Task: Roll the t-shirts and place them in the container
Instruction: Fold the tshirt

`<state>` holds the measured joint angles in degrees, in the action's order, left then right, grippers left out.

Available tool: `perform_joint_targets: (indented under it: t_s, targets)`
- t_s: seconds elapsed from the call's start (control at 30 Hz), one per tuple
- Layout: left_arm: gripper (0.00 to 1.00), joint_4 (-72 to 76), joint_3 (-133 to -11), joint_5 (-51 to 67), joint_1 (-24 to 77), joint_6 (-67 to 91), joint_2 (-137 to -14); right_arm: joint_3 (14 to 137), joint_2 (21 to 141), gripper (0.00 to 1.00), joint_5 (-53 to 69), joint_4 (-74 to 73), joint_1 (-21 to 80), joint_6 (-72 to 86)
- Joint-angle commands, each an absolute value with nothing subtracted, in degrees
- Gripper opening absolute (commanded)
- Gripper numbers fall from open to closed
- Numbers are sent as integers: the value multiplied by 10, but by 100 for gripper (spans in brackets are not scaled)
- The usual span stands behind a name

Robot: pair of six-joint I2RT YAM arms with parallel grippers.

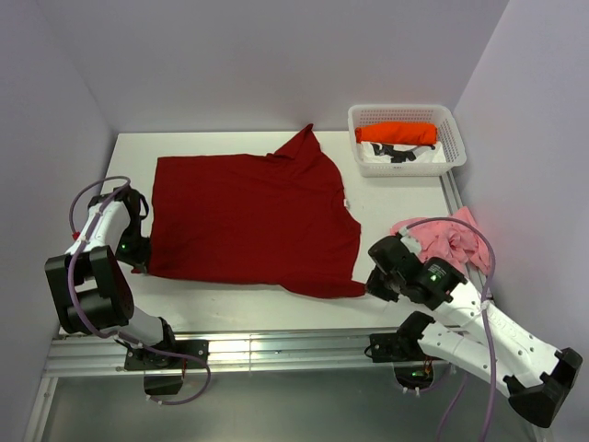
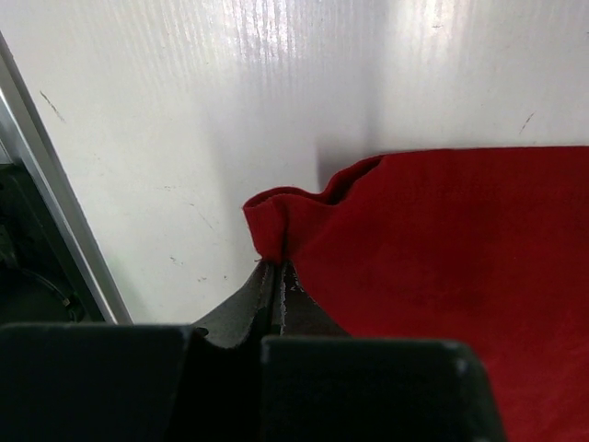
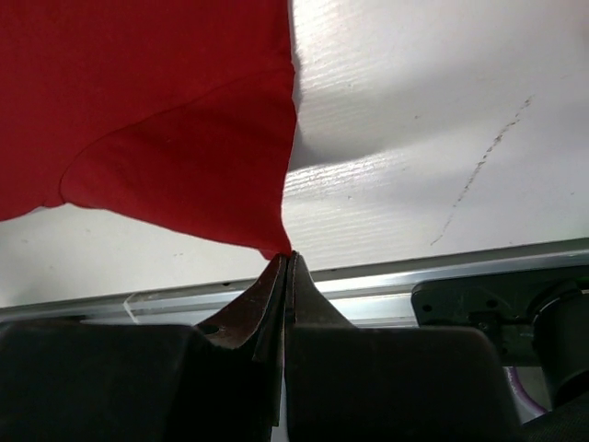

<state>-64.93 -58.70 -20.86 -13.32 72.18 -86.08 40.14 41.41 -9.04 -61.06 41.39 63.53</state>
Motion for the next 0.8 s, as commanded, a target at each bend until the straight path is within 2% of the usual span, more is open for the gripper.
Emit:
perform_joint_targets:
  t_s: [0.0, 0.27, 0.57, 0.77]
  targets:
    - [0, -642, -590, -211, -136, 719, -841, 438, 433, 0, -141, -603, 417, 619]
    - [0, -655, -626, -207, -137, 722, -875, 562, 511, 0, -221, -612, 415, 551]
    - [0, -672, -670, -207, -137, 728, -903, 625, 615, 0, -182, -553, 373, 443]
    - [0, -688, -711, -214, -137, 730, -927, 635, 643, 0, -132, -504, 311, 386]
